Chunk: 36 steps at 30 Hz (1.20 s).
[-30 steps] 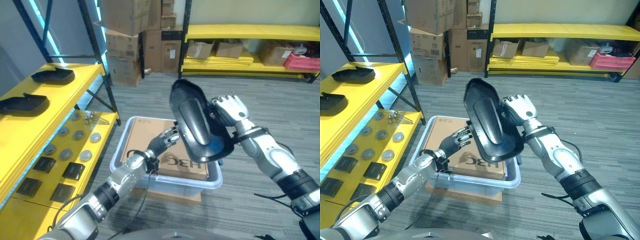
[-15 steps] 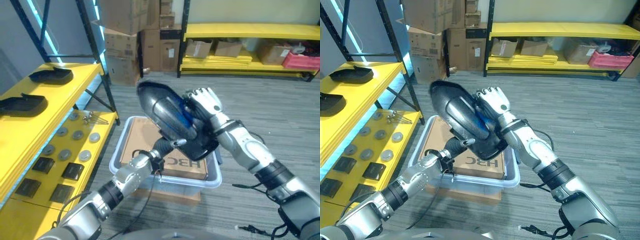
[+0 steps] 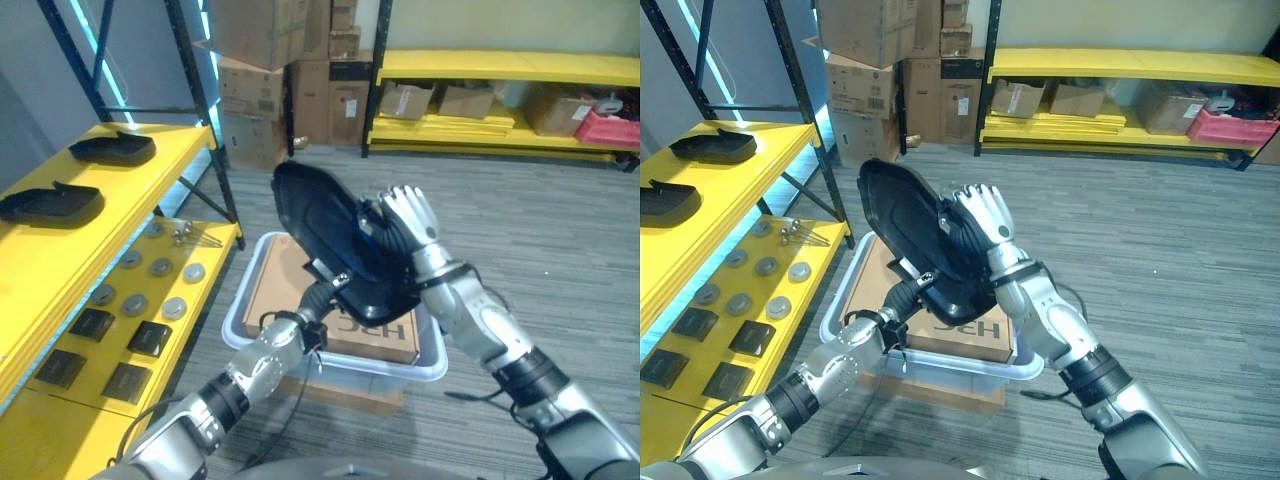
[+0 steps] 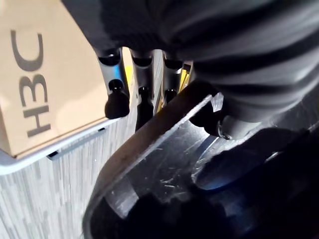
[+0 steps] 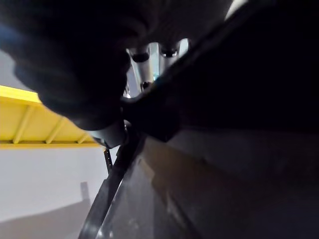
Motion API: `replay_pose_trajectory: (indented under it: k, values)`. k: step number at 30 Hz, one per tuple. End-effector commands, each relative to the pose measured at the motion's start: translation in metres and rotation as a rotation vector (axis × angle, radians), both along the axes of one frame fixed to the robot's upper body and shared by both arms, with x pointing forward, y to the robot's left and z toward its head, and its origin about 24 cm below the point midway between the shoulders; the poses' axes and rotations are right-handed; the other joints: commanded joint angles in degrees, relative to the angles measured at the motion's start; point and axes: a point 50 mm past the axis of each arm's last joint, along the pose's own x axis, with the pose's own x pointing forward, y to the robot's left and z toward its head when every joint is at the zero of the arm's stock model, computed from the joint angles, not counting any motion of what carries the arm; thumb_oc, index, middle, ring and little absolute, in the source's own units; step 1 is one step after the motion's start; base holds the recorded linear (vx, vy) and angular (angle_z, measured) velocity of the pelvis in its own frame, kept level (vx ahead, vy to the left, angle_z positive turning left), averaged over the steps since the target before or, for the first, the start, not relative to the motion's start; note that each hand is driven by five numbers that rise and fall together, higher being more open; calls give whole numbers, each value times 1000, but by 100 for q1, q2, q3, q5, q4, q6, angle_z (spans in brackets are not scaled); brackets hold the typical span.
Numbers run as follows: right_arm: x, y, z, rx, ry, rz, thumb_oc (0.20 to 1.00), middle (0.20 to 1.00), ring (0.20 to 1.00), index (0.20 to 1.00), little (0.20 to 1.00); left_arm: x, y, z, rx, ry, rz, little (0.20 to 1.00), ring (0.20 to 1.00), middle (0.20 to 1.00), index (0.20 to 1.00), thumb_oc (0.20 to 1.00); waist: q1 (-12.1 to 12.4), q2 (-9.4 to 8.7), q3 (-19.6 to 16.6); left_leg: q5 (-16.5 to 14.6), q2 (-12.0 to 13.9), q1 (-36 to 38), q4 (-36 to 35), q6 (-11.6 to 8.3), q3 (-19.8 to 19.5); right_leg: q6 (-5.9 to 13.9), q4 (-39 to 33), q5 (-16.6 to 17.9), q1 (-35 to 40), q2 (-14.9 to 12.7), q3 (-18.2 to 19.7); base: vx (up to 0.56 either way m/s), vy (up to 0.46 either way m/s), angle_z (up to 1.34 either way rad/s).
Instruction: Move parts from the plastic box to the shelf.
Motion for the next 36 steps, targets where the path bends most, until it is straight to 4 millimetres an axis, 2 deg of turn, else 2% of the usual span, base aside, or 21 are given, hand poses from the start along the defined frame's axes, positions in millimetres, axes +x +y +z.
replay_pose_trajectory:
  k: [1, 4, 8, 11, 13, 14, 15, 18, 22, 24, 25, 26, 27, 28, 29, 30, 31, 33, 34, 36]
  values:
    - [-10, 11, 24, 207, -88, 105, 200, 200, 200, 200, 200, 34, 13, 32, -41, -186, 142, 200, 200, 200, 200, 200, 157, -358, -175, -1100, -167, 604, 39, 124, 246, -114, 442, -221, -568, 211, -326, -14, -21, 5]
    - [-14, 9, 18, 244, -61, 107, 200, 200, 200, 200, 200, 34, 20, 33, -27, -207, 171, 200, 200, 200, 200, 200, 159, -353, -146, -1084, -158, 594, 39, 109, 235, -123, 454, -232, -578, 214, -360, -26, -30, 4]
    - [-22, 11, 2, 333, 24, 129, 200, 200, 200, 200, 200, 33, 41, 34, -10, -257, 243, 200, 200, 200, 200, 200, 213, -333, -69, -1030, -124, 549, 44, 74, 176, -154, 488, -264, -595, 231, -450, -31, -49, 13]
    - [-22, 11, 2, 333, 25, 129, 200, 200, 200, 200, 200, 33, 41, 34, -9, -257, 244, 200, 200, 200, 200, 200, 208, -335, -72, -1030, -124, 548, 44, 73, 173, -154, 490, -265, -595, 231, -453, -15, -27, 5]
    - [-27, 20, -2, 400, 109, 226, 200, 200, 200, 200, 200, 28, 61, 45, 32, -370, 281, 200, 200, 200, 200, 200, 329, -340, 17, -984, -97, 490, 68, 42, 80, -188, 517, -299, -610, 230, -547, -43, -97, 17]
    - [-27, 26, -3, 482, 233, 342, 696, 696, 696, 696, 696, 26, 78, 54, 100, -476, 301, 200, 200, 200, 200, 200, 450, -378, 63, -945, -94, 439, 80, 20, -2, -208, 522, -313, -615, 228, -626, -22, -71, 29]
    - [-27, 26, -3, 483, 235, 344, 1000, 1000, 1000, 1000, 1000, 26, 78, 54, 101, -476, 302, 200, 200, 200, 200, 200, 438, -381, 63, -945, -96, 439, 81, 19, -11, -208, 523, -317, -612, 227, -634, -29, -78, 32]
    - [-31, 26, 0, 509, 333, 461, 1000, 1000, 1000, 1000, 1000, 15, 114, 64, 265, -629, 342, 200, 200, 200, 200, 200, 655, -416, 107, -903, -97, 355, 114, -21, -184, -240, 471, -351, -557, 198, -798, -3, -72, 29]
    - [-36, 27, 10, 551, 373, 583, 1000, 1000, 1000, 1000, 1000, -2, 156, 85, 448, -814, 420, 200, 200, 200, 200, 200, 963, -441, 145, -810, -117, 203, 187, -81, -523, -268, 431, -369, -487, 140, -1121, -6, -78, 48]
    - [-36, 26, 11, 568, 384, 600, 1000, 1000, 1000, 1000, 1000, -5, 164, 89, 474, -841, 441, 200, 200, 200, 200, 200, 976, -445, 150, -811, -123, 185, 215, -89, -600, -273, 423, -381, -453, 124, -1189, 25, -52, 58]
    - [-35, 28, 15, 636, 405, 657, 1000, 1000, 1000, 1000, 1000, -15, 178, 101, 541, -918, 484, 200, 200, 200, 200, 200, 1124, -450, 186, -813, -144, 120, 304, -129, -804, -292, 427, -418, -384, 100, -1355, 33, -60, 75]
    - [-35, 28, 15, 636, 405, 657, 1000, 1000, 1000, 1000, 1000, -15, 178, 101, 541, -918, 484, 200, 200, 200, 200, 200, 1117, -451, 186, -813, -145, 117, 306, -129, -810, -292, 426, -419, -383, 99, -1361, 11, -88, 84]
    - [-31, 31, 17, 694, 417, 693, 1000, 1000, 1000, 1000, 1000, -23, 191, 112, 623, -991, 535, 200, 200, 200, 200, 200, 1317, -445, 257, -767, -204, -5, 424, -187, -1093, -314, 426, -455, -341, 79, -1553, -9, -43, 72]
    - [-31, 31, 17, 694, 417, 693, 1000, 1000, 1000, 1000, 1000, -23, 191, 112, 623, -991, 535, 200, 200, 200, 200, 200, 1317, -445, 257, -767, -204, -5, 424, -187, -1093, -314, 426, -455, -341, 79, -1553, -4, -95, 94]
    - [-26, 33, 16, 772, 442, 722, 1000, 1000, 1000, 1000, 1000, -34, 205, 121, 758, -1054, 581, 200, 200, 200, 200, 200, 1525, -429, 353, -768, -327, -167, 567, -208, -1518, -352, 435, -530, -255, 55, -1878, 32, -58, 114]
    - [-26, 34, 16, 772, 443, 723, 1000, 1000, 1000, 1000, 1000, -34, 206, 121, 760, -1053, 582, 200, 200, 200, 200, 200, 1503, -434, 334, -800, -324, -159, 556, -206, -1532, -355, 421, -562, -239, 58, -1892, -3, -57, 127]
    - [-22, 33, 15, 794, 443, 710, 1000, 1000, 1000, 1000, 1000, -35, 207, 123, 811, -1082, 586, 200, 200, 200, 200, 200, 1612, -422, 407, -735, -379, -306, 626, -248, -1656, -371, 449, -610, -235, 16, -2111, -34, -1, 123]
    - [-17, 31, 13, 802, 437, 679, 1000, 1000, 1000, 1000, 1000, -35, 205, 129, 830, -1126, 583, 200, 200, 200, 200, 200, 1636, -392, 495, -643, -379, -572, 688, -318, -1532, -380, 453, -688, -224, -71, -2488, -87, 23, 117]
    - [-17, 31, 14, 802, 430, 679, 1000, 1000, 1000, 1000, 1000, -35, 206, 130, 845, -1134, 587, 200, 200, 200, 200, 200, 1626, -375, 532, -605, -334, -706, 714, -321, -1326, -370, 443, -697, -218, -123, -2656, -62, 52, 148]
    - [-19, 28, 15, 815, 432, 684, 1000, 1000, 1000, 1000, 1000, -35, 206, 128, 864, -1135, 584, 200, 200, 200, 200, 200, 1609, -351, 559, -575, -116, -865, 713, -289, -635, -336, 405, -686, -176, -247, -3005, -11, 75, 160]
